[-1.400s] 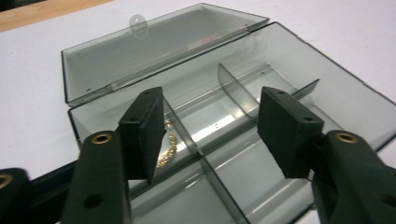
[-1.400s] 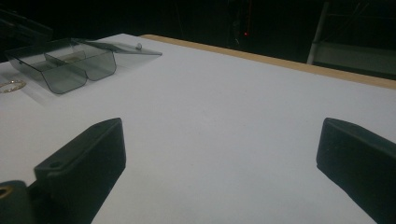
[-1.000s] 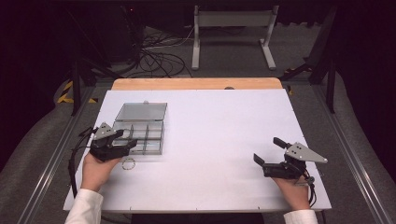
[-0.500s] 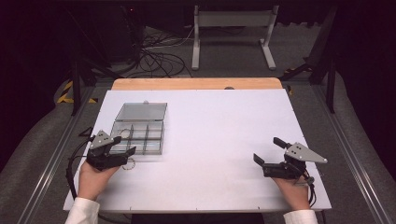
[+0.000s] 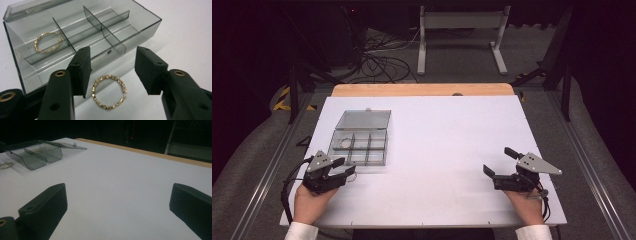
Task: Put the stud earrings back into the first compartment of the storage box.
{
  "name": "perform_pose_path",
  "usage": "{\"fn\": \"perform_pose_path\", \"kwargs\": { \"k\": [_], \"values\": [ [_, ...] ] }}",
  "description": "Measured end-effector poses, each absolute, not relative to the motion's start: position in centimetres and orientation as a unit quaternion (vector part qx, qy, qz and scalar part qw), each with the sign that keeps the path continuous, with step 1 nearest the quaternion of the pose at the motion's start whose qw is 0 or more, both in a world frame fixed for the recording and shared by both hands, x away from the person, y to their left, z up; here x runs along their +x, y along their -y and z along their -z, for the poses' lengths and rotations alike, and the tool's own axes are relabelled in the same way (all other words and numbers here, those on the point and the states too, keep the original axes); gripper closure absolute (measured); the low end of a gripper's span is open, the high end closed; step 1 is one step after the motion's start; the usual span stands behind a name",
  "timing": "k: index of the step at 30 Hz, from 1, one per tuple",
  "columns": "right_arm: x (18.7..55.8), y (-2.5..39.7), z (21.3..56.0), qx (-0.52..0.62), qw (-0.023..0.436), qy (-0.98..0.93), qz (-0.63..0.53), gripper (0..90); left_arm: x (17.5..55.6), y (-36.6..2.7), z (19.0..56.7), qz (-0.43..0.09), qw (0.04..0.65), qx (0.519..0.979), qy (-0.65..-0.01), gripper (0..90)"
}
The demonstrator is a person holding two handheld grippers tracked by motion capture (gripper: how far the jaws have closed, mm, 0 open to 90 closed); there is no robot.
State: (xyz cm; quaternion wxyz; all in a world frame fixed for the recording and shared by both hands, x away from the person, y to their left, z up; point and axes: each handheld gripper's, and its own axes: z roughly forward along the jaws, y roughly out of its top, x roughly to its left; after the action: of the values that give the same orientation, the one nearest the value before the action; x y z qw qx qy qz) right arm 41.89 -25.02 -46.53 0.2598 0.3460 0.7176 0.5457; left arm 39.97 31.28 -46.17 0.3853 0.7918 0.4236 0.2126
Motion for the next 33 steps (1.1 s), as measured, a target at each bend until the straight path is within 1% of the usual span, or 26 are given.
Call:
{"fn": "perform_pose_path", "kwargs": {
  "k": [8, 16, 23, 30, 33],
  "values": [
    [42.0, 25.1, 46.6, 0.344, 0.258, -0.72, -0.545, 2.1, 39.8, -30.9, 47.2, -0.192, 0.368, 0.808, -0.419, 58.2],
    [42.0, 25.1, 46.6, 0.343, 0.259, -0.72, -0.545, 2.2, 40.3, -30.3, 48.7, -0.164, 0.351, 0.826, -0.41, 70.2],
    [41.9, 25.1, 46.5, 0.343, 0.26, -0.72, -0.544, 2.2, 40.5, -30.3, 49.1, -0.163, 0.34, 0.829, -0.413, 75.8],
    [41.9, 25.0, 46.6, 0.342, 0.26, -0.72, -0.544, 2.2, 40.2, -30.3, 49.4, -0.173, 0.345, 0.816, -0.43, 80.4],
    [41.9, 25.0, 46.6, 0.342, 0.26, -0.721, -0.544, 2.2, 40.1, -30.2, 49.5, -0.18, 0.342, 0.815, -0.432, 85.3]
  ]
}}
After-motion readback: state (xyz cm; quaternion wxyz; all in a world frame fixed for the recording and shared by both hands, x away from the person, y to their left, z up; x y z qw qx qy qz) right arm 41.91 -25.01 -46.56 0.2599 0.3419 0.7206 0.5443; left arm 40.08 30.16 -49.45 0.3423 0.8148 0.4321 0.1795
